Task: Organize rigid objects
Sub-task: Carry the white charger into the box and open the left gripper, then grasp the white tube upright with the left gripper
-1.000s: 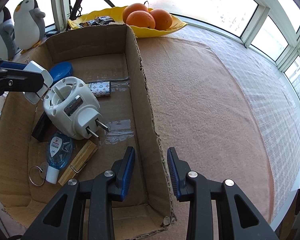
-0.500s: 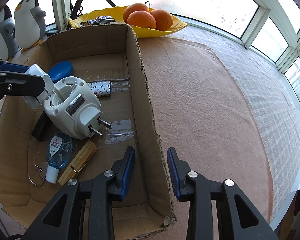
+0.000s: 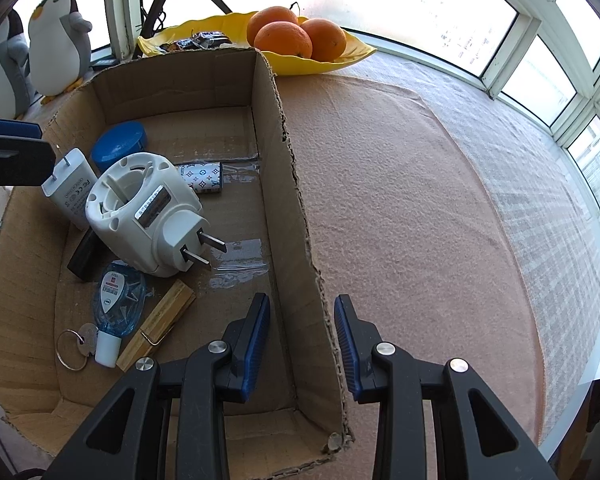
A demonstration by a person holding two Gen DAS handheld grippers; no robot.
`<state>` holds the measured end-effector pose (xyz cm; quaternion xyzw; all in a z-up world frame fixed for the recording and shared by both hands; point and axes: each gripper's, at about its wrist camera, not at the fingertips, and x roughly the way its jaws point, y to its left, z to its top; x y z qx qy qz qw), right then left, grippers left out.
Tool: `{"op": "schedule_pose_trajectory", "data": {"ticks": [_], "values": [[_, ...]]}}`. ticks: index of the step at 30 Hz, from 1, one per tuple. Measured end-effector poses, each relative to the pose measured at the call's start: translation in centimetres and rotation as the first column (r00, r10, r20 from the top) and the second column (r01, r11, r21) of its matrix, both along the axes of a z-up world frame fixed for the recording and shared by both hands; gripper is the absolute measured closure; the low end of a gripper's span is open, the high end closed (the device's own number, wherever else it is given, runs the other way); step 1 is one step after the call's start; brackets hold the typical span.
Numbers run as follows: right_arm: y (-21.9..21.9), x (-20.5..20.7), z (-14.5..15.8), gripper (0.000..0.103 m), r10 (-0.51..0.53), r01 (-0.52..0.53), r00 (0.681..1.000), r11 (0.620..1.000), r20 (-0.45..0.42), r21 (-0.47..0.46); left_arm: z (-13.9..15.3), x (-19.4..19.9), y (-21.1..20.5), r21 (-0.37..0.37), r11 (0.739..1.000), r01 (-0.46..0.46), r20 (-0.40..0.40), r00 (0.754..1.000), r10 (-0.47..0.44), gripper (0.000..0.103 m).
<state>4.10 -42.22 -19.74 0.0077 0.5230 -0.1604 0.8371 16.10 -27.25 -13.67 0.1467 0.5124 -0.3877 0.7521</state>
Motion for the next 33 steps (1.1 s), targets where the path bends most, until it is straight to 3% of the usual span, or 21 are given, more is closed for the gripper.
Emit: {"op": "schedule_pose_trajectory", "data": {"ticks": [9, 19, 27, 33], "values": [[0.0, 0.0, 0.0, 0.073, 0.002, -0.002, 1.000, 1.000, -0.001, -0.003, 0.9, 1.6, 6.3, -0.019, 0.996, -0.092, 0.018, 0.996, 0.092, 0.038], [0.1, 0.1, 0.1, 0.073, 0.002, -0.002, 1.000, 1.000, -0.002, -0.008, -1.9, 4.4, 13.9, 0.065, 0.972, -0.227, 0.069, 0.972, 0.223, 0.038], [0.1, 0.1, 0.1, 0.073, 0.000, 0.000, 1.000, 1.000, -0.005, -0.009, -3.5, 4.3, 13.9, 0.157, 0.982, -0.101, 0.153, 0.985, 0.077, 0.038], [0.2, 0.2, 0.0, 0.073, -0.001, 0.000, 1.000, 1.000, -0.008, -0.015, -5.2, 4.1, 12.2, 0.223, 0.975, -0.014, 0.152, 0.988, -0.021, 0.038]]}}
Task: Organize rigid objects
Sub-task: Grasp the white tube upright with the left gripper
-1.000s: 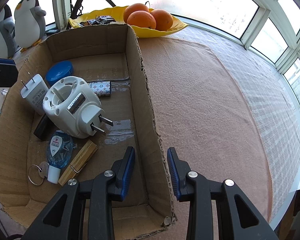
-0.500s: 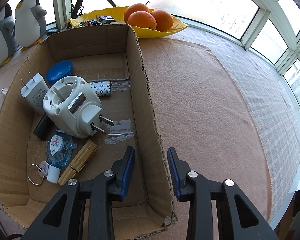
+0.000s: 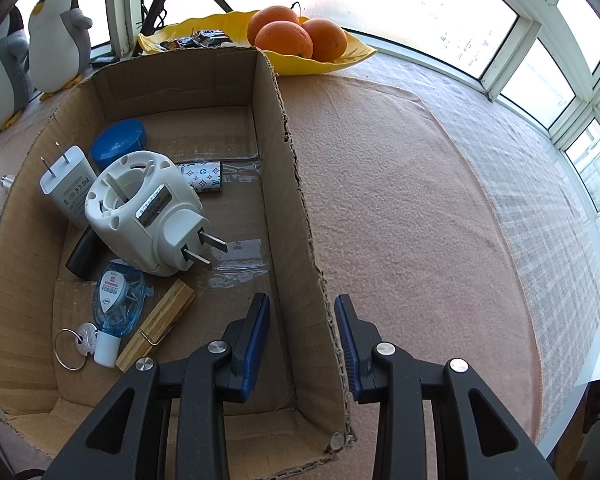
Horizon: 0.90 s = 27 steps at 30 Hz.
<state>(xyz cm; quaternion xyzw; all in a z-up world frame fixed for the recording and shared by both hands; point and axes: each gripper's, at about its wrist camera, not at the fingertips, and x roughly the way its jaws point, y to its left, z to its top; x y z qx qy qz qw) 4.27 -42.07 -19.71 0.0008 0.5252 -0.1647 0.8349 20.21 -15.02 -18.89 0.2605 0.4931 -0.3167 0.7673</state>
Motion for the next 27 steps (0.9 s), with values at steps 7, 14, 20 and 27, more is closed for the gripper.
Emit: {"op": "schedule_pose_trajectory", "data": {"ticks": [7, 14, 20, 27], "values": [[0.0, 0.1, 0.0, 0.073, -0.003, 0.003, 1.000, 1.000, -0.006, -0.001, -1.4, 0.5, -1.4, 0.049, 0.997, 0.061, 0.006, 0.998, -0.061, 0.038], [0.0, 0.2, 0.0, 0.073, -0.007, 0.007, 1.000, 1.000, -0.008, 0.001, -1.8, 1.8, -1.7, 0.034, 0.996, 0.080, -0.021, 0.997, -0.079, 0.040], [0.0, 0.4, -0.1, 0.073, -0.007, 0.007, 1.000, 1.000, -0.014, -0.001, -2.7, 2.2, -2.3, 0.068, 0.992, 0.102, -0.042, 0.994, -0.099, 0.051], [0.0, 0.3, -0.1, 0.073, -0.007, 0.007, 1.000, 1.000, -0.014, -0.002, -3.4, 3.2, -2.4, 0.034, 0.998, 0.061, -0.095, 0.994, -0.057, 0.065]]}}
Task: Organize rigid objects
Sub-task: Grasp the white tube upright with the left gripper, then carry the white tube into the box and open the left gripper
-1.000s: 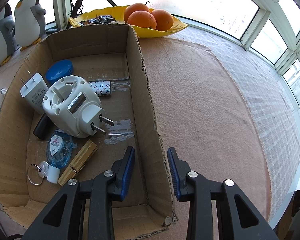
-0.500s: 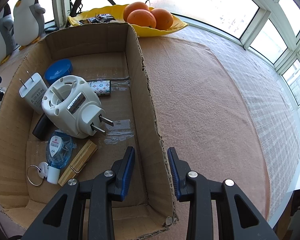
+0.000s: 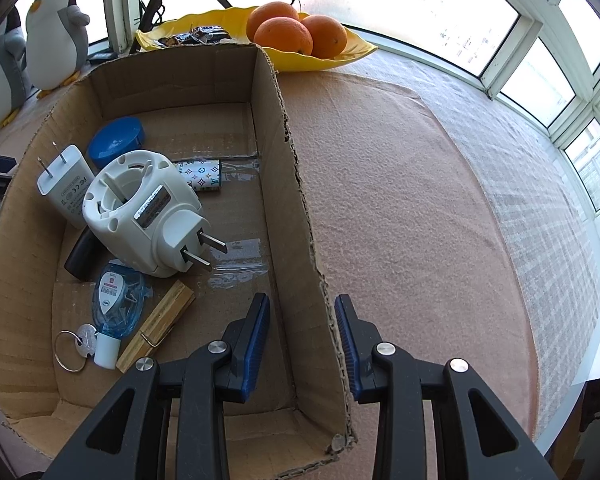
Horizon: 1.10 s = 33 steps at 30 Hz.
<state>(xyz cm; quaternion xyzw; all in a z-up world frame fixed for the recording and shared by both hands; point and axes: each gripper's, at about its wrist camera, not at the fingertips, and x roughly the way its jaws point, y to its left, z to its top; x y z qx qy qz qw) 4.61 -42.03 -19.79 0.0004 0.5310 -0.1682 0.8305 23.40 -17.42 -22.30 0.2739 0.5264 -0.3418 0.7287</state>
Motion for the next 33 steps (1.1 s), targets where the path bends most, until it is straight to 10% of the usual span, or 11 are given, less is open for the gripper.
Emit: {"op": "schedule_pose_trajectory", "data": {"ticks": [22, 33], "values": [[0.1, -0.1, 0.0, 0.072, -0.003, 0.003, 1.000, 1.000, 0.004, -0.012, 0.6, 0.5, 4.4, -0.164, 0.912, -0.376, -0.079, 0.926, 0.368, 0.085], [0.2, -0.1, 0.0, 0.072, -0.003, 0.003, 1.000, 1.000, 0.004, -0.019, 3.3, -1.3, 3.8, -0.209, 0.905, -0.371, -0.032, 0.928, 0.372, 0.085]]}}
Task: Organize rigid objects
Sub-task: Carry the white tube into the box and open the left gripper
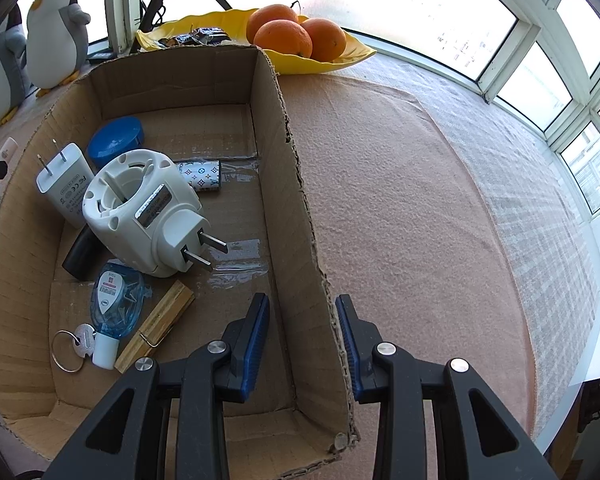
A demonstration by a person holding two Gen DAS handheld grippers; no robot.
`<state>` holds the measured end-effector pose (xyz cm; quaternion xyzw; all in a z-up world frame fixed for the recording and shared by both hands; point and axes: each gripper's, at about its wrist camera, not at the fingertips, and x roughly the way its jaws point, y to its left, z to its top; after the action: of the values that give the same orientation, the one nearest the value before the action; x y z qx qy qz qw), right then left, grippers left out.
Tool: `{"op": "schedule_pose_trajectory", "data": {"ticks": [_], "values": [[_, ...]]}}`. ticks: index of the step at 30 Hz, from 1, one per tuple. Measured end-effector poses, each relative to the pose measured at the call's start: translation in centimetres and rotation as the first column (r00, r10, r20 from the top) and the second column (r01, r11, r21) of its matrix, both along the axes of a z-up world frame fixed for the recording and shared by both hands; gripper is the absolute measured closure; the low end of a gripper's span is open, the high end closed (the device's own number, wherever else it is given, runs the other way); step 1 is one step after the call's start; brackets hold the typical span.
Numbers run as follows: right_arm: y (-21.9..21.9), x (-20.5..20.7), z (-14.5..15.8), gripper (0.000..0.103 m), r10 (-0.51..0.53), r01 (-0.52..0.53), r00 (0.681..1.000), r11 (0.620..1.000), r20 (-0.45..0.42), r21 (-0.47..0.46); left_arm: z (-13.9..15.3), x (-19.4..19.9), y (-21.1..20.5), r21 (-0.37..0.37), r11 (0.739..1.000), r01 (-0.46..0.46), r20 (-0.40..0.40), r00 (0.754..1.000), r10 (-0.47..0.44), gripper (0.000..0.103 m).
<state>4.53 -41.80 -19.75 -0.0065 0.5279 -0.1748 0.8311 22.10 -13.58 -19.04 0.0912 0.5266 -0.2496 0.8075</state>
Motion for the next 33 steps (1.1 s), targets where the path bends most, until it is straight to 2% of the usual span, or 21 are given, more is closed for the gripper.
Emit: {"op": "schedule_pose_trajectory", "data": {"ticks": [16, 25, 33], "values": [[0.1, 0.0, 0.0, 0.072, 0.000, 0.000, 1.000, 1.000, 0.002, -0.004, 4.4, -4.8, -4.4, -0.073, 0.987, 0.145, 0.043, 0.989, -0.142, 0.085], [0.0, -0.1, 0.0, 0.072, 0.001, -0.001, 1.000, 1.000, 0.004, -0.004, 5.8, -9.0, -9.2, -0.108, 0.954, 0.281, 0.043, 0.960, -0.278, 0.085], [0.0, -0.1, 0.0, 0.072, 0.002, -0.002, 1.000, 1.000, 0.009, 0.000, 4.9, -11.5, -12.6, -0.113, 0.928, 0.355, 0.001, 0.934, -0.357, 0.085]]}}
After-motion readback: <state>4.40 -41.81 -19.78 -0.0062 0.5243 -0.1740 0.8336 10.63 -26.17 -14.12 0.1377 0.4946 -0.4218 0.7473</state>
